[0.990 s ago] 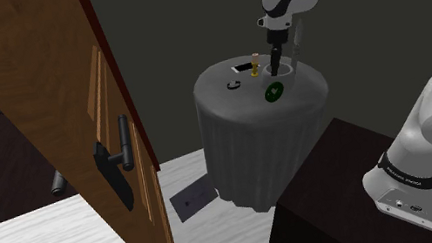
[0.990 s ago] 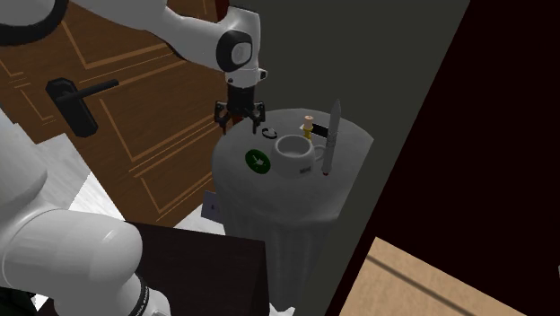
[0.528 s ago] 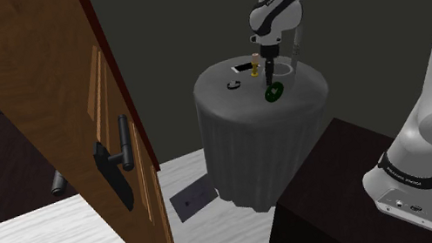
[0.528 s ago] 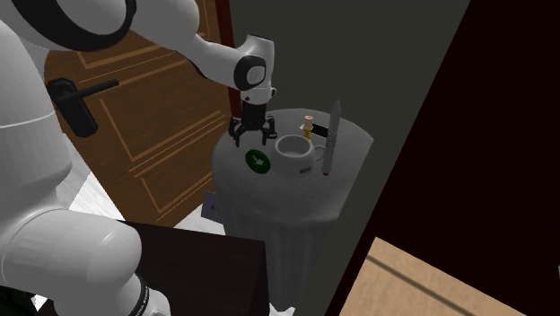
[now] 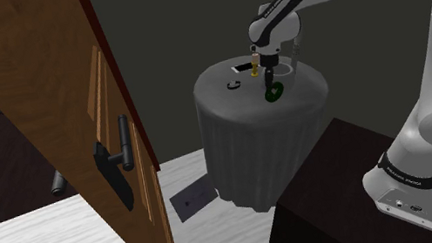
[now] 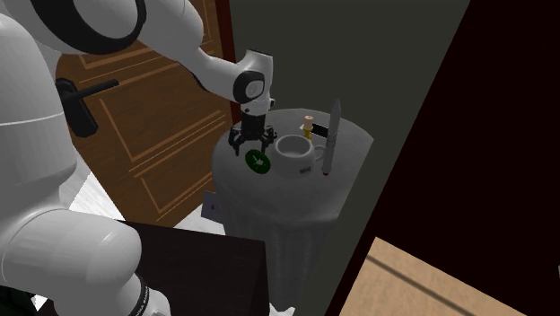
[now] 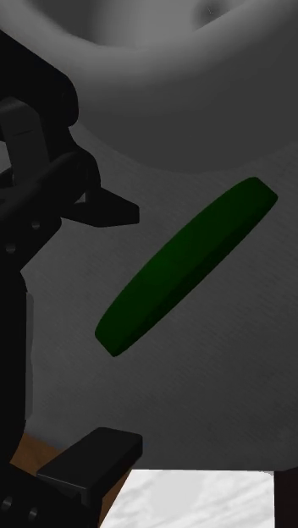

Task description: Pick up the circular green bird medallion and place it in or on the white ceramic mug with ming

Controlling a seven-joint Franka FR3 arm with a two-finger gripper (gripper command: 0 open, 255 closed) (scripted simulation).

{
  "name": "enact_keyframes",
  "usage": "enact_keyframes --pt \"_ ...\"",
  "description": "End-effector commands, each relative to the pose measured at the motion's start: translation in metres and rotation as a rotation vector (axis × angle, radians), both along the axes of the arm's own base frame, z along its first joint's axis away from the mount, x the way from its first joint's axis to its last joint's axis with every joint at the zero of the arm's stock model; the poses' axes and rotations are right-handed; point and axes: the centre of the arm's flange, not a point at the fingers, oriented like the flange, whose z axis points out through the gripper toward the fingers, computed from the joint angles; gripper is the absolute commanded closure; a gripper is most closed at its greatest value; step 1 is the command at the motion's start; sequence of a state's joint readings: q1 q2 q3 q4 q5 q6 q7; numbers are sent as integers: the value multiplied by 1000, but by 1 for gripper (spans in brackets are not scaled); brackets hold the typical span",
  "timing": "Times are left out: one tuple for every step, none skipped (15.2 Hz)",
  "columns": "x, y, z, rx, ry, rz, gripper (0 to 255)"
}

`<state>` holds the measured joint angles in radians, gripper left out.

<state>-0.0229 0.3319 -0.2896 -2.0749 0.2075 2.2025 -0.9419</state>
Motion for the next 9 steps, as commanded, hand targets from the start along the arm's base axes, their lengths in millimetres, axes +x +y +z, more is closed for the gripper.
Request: enact_keyframes --pt "0 1 -1 0 -1 0 0" --pt "0 1 -1 0 -1 0 0" --pt "0 1 -1 0 -1 0 0" --pt "0 1 -1 0 -1 0 0" --pt "0 1 -1 0 -1 0 0" --pt "0 1 -1 0 -1 0 0" --pt "0 1 -1 0 -1 0 255" --pt "0 1 -1 0 -1 0 255" --pt "0 1 -1 0 -1 0 255"
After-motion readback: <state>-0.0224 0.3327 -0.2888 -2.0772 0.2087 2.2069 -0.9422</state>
